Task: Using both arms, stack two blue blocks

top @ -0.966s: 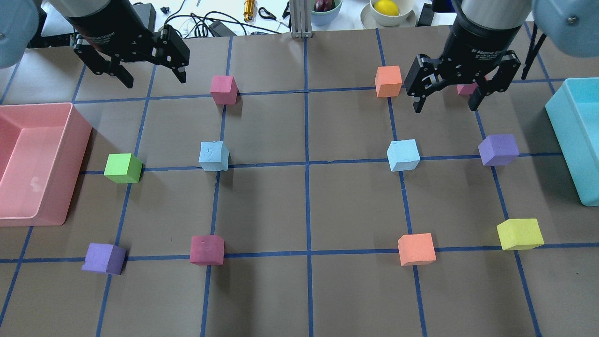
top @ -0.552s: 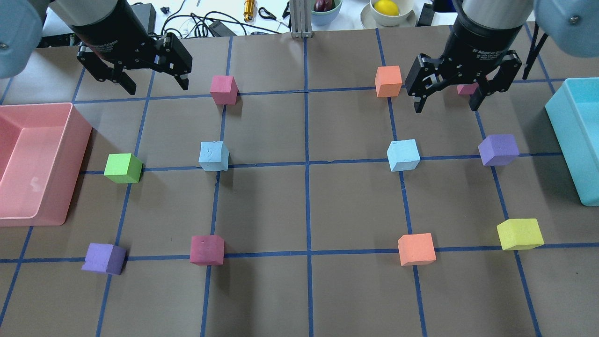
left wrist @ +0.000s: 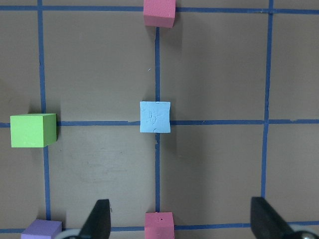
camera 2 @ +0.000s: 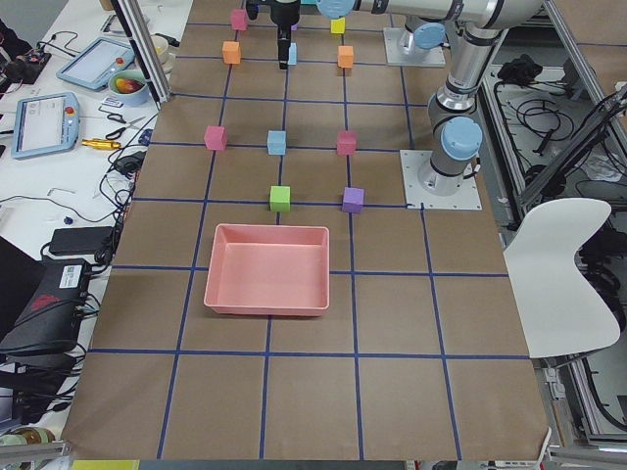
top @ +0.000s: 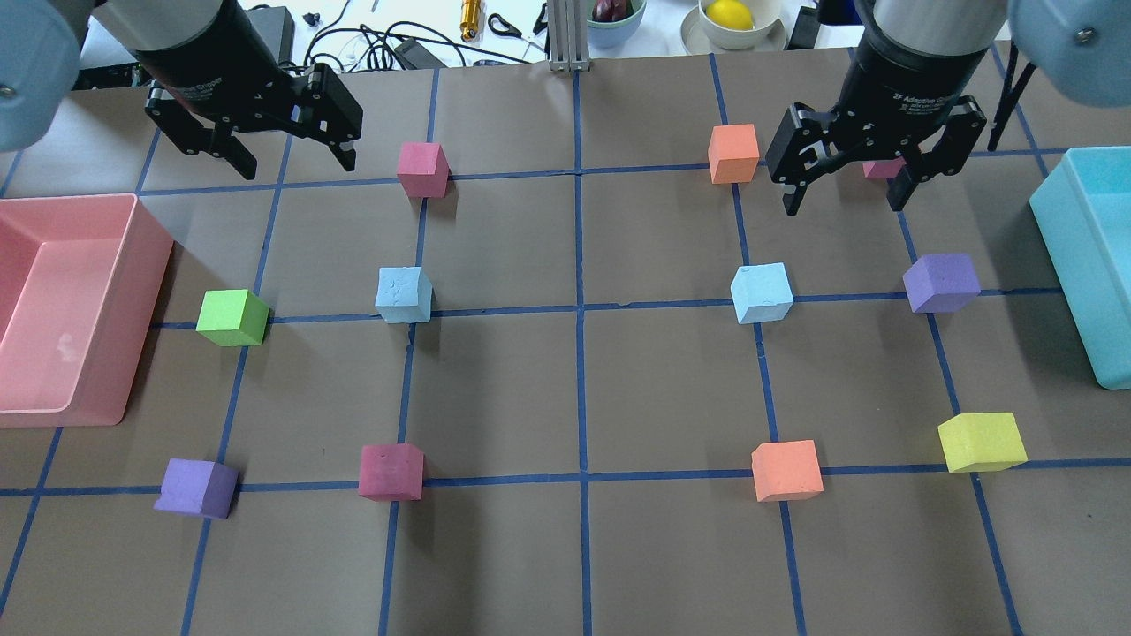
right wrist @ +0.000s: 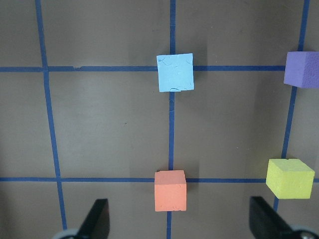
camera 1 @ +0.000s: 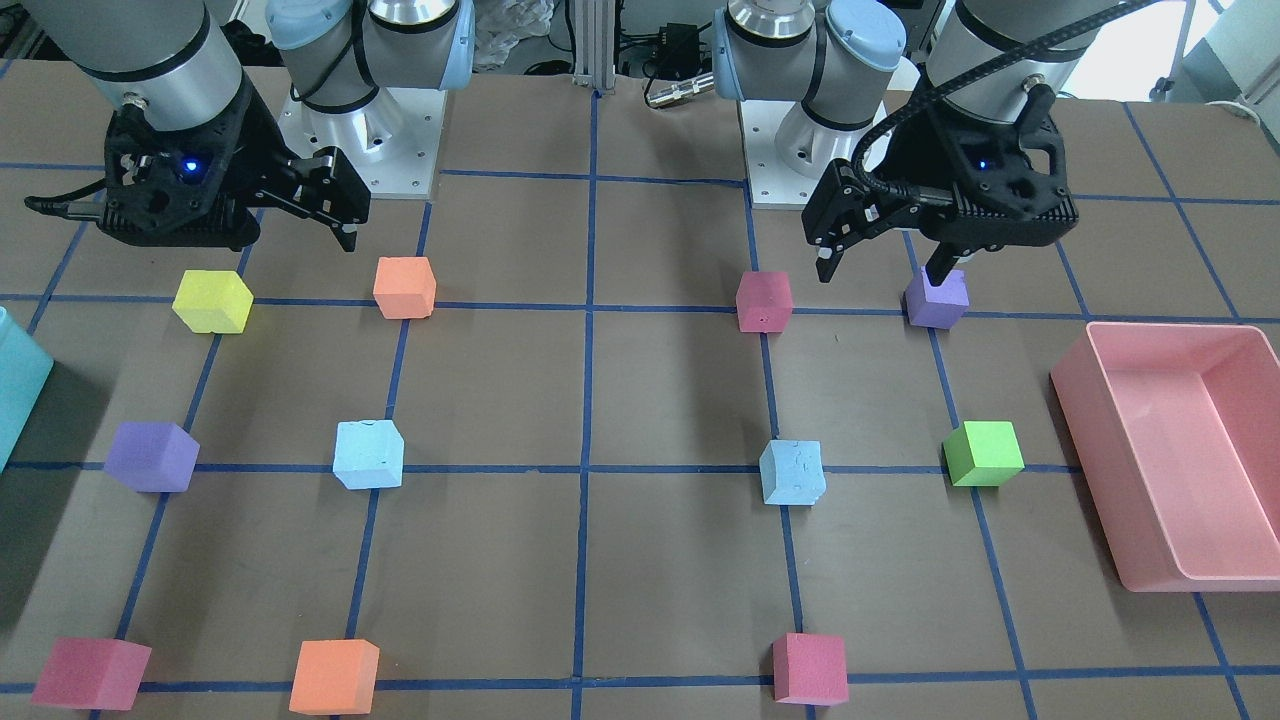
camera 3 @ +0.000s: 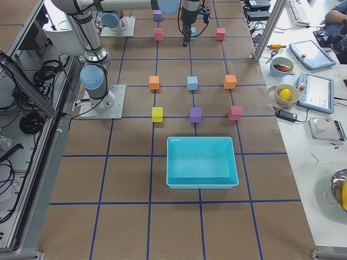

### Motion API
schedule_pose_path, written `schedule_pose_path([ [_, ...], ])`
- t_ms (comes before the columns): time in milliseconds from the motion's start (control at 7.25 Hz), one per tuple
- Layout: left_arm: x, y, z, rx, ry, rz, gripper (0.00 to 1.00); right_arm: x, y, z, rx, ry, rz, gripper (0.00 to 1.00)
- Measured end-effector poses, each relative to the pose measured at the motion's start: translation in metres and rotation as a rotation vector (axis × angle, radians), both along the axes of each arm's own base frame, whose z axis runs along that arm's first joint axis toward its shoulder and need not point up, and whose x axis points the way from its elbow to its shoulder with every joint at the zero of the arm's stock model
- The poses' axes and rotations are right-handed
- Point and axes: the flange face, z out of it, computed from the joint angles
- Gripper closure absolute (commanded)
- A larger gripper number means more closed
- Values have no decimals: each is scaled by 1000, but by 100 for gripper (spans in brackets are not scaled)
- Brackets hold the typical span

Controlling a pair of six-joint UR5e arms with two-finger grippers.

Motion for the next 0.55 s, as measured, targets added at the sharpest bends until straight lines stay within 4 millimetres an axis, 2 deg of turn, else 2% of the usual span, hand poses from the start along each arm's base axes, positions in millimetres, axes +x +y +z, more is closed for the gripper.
schedule_pose_path([
  [276,4,1,2,-4,-24,-30,0,-1,-7,-11,18,15,8,0],
  [552,9,1,3,-6,-32,-37,0,-1,-38,-54,61,11,17,0],
])
